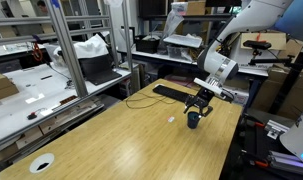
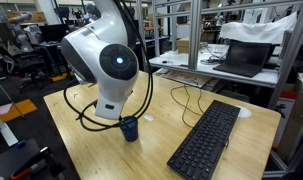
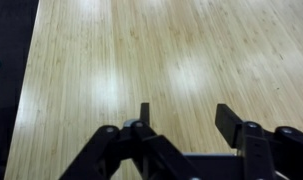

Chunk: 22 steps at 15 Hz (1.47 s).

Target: Put the marker in the cup

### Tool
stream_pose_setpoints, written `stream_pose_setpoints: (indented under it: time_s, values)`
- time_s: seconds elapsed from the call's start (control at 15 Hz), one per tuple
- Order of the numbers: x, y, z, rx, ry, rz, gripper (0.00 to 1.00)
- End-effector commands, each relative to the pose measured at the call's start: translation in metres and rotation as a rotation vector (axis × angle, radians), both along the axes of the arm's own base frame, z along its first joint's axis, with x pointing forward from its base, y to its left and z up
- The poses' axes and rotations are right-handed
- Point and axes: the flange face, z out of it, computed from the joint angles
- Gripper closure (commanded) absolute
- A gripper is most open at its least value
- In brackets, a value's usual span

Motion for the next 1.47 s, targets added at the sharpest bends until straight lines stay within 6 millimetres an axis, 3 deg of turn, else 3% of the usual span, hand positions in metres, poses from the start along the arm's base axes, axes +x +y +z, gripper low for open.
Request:
stream_pose_setpoints:
  time_s: [0.0,0.27,0.47,0.67,0.93,1.13,1.4]
  values:
    - [0.007,0.003,0.002,0.007,-0.018,0.001,0.0]
    - [0.011,0.021,0.008,-0.107,0.03,0.011,0.0]
    - [0.018,0.054,0.017,-0.263,0.101,0.012,0.0]
    - [0.017,0.087,0.012,-0.405,0.172,0.049,0.0]
    - [0.017,0.097,0.005,-0.565,0.273,0.083,0.0]
    - [0.038,0.103,0.022,-0.67,0.309,0.099,0.0]
    - [0.071,0.113,0.059,-0.748,0.276,0.116,0.0]
